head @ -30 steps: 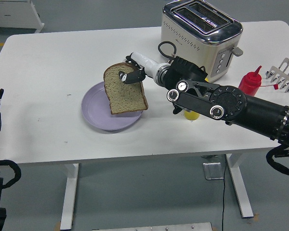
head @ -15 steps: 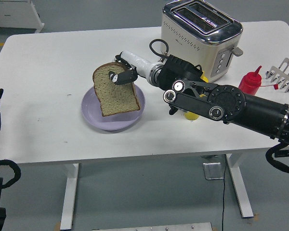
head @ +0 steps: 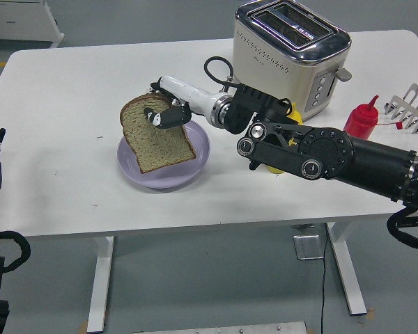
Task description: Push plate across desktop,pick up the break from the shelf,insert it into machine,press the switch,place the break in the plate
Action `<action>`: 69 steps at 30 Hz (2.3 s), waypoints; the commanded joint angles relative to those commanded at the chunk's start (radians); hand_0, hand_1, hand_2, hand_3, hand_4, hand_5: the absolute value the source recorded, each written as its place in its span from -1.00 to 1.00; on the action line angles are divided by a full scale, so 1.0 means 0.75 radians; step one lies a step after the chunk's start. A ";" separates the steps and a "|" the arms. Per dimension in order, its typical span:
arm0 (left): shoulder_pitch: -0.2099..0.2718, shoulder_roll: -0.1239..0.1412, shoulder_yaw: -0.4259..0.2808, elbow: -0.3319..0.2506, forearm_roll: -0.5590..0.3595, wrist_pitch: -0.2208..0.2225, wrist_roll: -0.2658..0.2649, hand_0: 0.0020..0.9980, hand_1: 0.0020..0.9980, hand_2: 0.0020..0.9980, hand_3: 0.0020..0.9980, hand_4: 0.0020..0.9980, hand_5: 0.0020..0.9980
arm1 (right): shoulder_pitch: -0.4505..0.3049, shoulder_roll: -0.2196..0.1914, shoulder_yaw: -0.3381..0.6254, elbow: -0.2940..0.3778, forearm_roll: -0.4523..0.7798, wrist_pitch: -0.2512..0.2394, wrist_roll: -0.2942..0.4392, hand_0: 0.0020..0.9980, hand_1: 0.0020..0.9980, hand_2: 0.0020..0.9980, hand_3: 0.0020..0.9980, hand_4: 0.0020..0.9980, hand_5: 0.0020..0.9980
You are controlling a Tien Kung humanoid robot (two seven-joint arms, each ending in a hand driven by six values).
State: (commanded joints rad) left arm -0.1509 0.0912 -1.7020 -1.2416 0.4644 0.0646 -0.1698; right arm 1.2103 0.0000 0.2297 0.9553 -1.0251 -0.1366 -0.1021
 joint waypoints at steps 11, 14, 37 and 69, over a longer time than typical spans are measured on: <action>0.002 0.000 0.005 0.001 0.000 0.000 -0.001 0.66 0.80 0.80 0.58 0.26 1.00 | -0.002 0.000 -0.022 -0.041 0.032 0.002 0.033 -0.12 0.01 0.04 0.09 -0.46 -0.68; 0.002 0.000 0.005 0.001 0.000 0.000 -0.001 0.66 0.80 0.80 0.58 0.26 1.00 | -0.006 0.000 -0.031 -0.048 0.044 0.010 0.032 -0.12 0.01 0.04 0.09 -0.46 -0.68; 0.000 -0.001 0.003 0.002 -0.001 0.001 -0.002 0.66 0.80 0.79 0.58 0.26 1.00 | -0.014 0.000 -0.066 -0.100 0.035 0.010 0.063 0.47 0.49 0.51 0.68 0.16 -0.47; -0.002 -0.003 0.004 0.004 0.000 0.002 -0.003 0.66 0.80 0.79 0.58 0.26 1.00 | -0.024 0.000 0.031 -0.101 0.014 -0.137 0.180 0.53 0.54 0.57 0.76 0.27 -0.44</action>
State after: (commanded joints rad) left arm -0.1524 0.0889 -1.6987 -1.2386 0.4643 0.0660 -0.1724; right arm 1.1921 0.0000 0.2529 0.8798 -1.0145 -0.2391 0.0326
